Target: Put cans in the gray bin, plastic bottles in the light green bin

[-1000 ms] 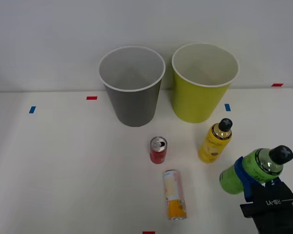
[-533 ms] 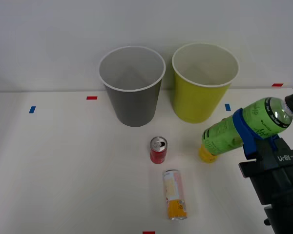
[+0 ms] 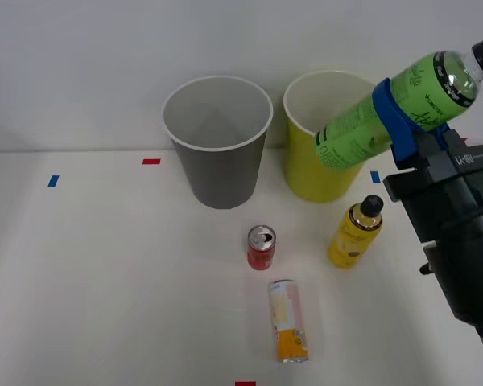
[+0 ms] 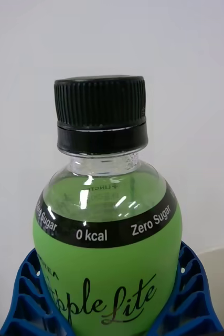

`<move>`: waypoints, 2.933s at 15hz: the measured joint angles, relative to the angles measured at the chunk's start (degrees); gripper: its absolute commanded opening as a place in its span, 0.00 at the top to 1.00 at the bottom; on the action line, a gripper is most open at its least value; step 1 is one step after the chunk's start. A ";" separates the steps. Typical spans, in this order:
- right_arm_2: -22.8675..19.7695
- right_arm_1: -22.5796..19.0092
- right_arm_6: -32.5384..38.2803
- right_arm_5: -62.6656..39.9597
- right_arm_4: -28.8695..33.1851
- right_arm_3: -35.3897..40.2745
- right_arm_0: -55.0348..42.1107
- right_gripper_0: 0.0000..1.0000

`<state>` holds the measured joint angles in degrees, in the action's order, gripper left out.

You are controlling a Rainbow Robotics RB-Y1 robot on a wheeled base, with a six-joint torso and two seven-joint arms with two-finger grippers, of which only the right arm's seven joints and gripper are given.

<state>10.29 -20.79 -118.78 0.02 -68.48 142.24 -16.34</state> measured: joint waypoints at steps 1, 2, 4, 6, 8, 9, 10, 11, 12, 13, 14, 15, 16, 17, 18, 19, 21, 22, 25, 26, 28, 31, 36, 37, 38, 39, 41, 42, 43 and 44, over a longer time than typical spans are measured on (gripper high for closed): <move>-1.22 1.39 -0.03 -1.91 0.14 -2.25 3.01 1.00; -2.37 2.78 -0.12 -3.67 0.39 -4.49 5.53 1.00; -4.45 5.01 -0.34 -6.72 0.93 -8.26 10.55 1.00; -6.35 6.98 -0.62 -8.88 1.70 -13.28 16.10 1.00; -7.49 8.24 -0.95 -9.37 2.46 -17.95 20.71 1.00; -7.83 8.57 -1.08 -9.46 2.85 -20.37 22.69 1.00; -8.09 8.87 -1.29 -9.49 3.27 -23.54 24.87 1.00; -8.33 9.18 -1.62 -9.51 4.01 -26.56 27.09 1.00; -8.57 9.44 -2.00 -9.65 5.79 -29.14 28.96 1.00; -8.96 9.64 -2.18 -10.28 8.11 -30.93 30.45 1.00; -9.76 9.79 -2.21 -12.69 10.16 -32.05 31.95 1.00; -11.09 9.88 -2.16 -15.80 11.81 -32.60 33.38 1.00; -12.68 9.93 -2.07 -18.81 12.75 -32.89 34.78 1.00; -14.34 9.95 -1.98 -22.12 13.22 -33.02 36.10 1.00; -15.92 9.92 -1.88 -25.41 13.79 -33.09 37.38 1.00; -17.16 9.79 -1.72 -27.40 15.09 -33.13 38.52 1.00; -17.64 9.67 -1.01 -28.80 18.97 -33.15 39.38 1.00; -17.45 9.65 -0.49 -28.95 20.09 -33.29 39.62 1.00; -16.79 9.71 0.06 -28.85 19.70 -36.70 41.73 1.00; -16.74 9.79 0.08 -28.77 19.66 -37.64 42.50 1.00; -16.72 9.92 -0.03 -28.37 19.96 -38.20 43.20 0.85; -16.72 9.91 -0.61 -27.75 21.24 -38.26 43.30 0.10; -16.50 9.82 -1.15 -27.71 22.64 -38.27 43.24 0.00; -16.51 9.71 -1.17 -27.72 21.78 -38.27 43.15 0.00; -16.51 9.56 -1.23 -27.60 20.88 -38.27 42.94 0.00; -16.51 9.42 -1.35 -27.17 19.92 -38.27 42.54 0.00; -16.41 9.10 -1.84 -26.09 18.28 -38.27 41.68 0.00; -16.33 8.89 -2.06 -25.70 18.00 -38.27 41.42 0.00; -16.26 8.68 -2.23 -25.20 17.45 -38.27 41.13 0.00; -16.10 8.42 -2.42 -23.77 16.53 -38.21 40.53 0.00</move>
<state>-5.81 -12.37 -121.20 -23.75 -51.95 104.03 24.18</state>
